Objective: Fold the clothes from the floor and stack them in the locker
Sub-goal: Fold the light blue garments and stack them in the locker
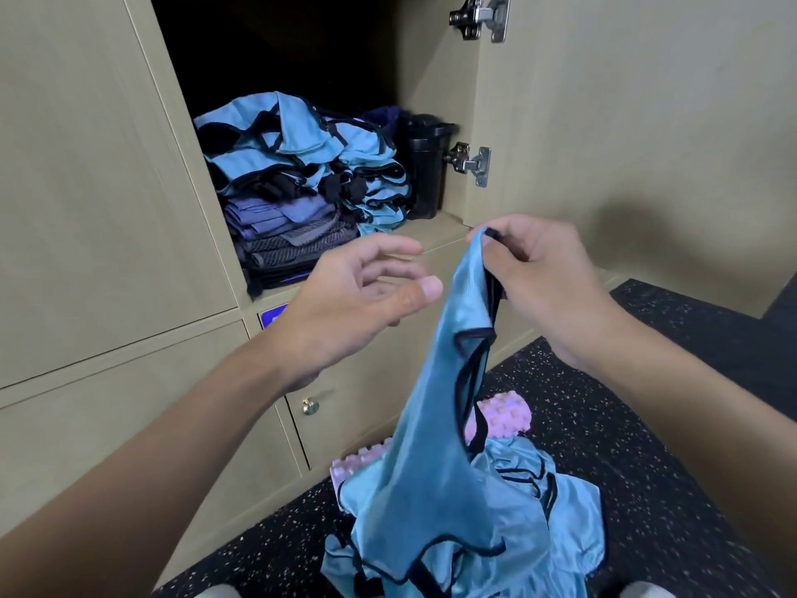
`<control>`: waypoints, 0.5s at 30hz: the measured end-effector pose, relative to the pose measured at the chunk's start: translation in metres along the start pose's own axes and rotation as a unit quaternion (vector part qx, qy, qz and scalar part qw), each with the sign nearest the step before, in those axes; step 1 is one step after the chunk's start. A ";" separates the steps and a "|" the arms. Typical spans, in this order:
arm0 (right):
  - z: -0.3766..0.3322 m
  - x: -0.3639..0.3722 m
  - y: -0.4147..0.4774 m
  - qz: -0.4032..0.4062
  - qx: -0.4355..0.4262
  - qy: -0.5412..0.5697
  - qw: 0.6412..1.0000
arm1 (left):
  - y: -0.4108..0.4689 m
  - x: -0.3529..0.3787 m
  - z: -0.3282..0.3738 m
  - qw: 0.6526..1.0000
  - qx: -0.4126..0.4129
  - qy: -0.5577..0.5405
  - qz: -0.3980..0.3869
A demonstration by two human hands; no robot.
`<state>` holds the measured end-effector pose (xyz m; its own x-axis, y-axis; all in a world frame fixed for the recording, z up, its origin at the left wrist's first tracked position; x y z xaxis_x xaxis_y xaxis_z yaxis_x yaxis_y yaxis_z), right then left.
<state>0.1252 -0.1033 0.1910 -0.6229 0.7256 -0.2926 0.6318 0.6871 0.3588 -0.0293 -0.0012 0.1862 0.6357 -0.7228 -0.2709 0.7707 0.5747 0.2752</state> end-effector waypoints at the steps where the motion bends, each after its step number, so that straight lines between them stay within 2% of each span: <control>1: -0.001 0.001 -0.003 -0.007 -0.001 0.002 1.000 | -0.003 0.003 0.001 1.000 0.002 0.006 -0.005; 5: -0.002 0.000 -0.008 -0.022 -0.005 0.005 1.000 | -0.009 0.012 0.003 1.000 0.001 0.022 0.011; 15: -0.002 0.005 -0.010 -0.072 -0.015 0.006 0.997 | -0.003 0.024 -0.002 0.998 -0.002 0.056 -0.005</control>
<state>0.1146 -0.1065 0.1881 -0.7120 0.6190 -0.3316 0.5215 0.7823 0.3407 -0.0162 -0.0190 0.1774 0.6287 -0.6810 -0.3755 0.7770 0.5697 0.2677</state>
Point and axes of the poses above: each hand's wrist, its own y-axis towards the middle knuckle, its own x-axis out of the palm, z = x × y, the point moved 2 cm from there along y, towards the middle knuckle, and after that the axes turned 3 degrees about x, right-handed, at the moved point
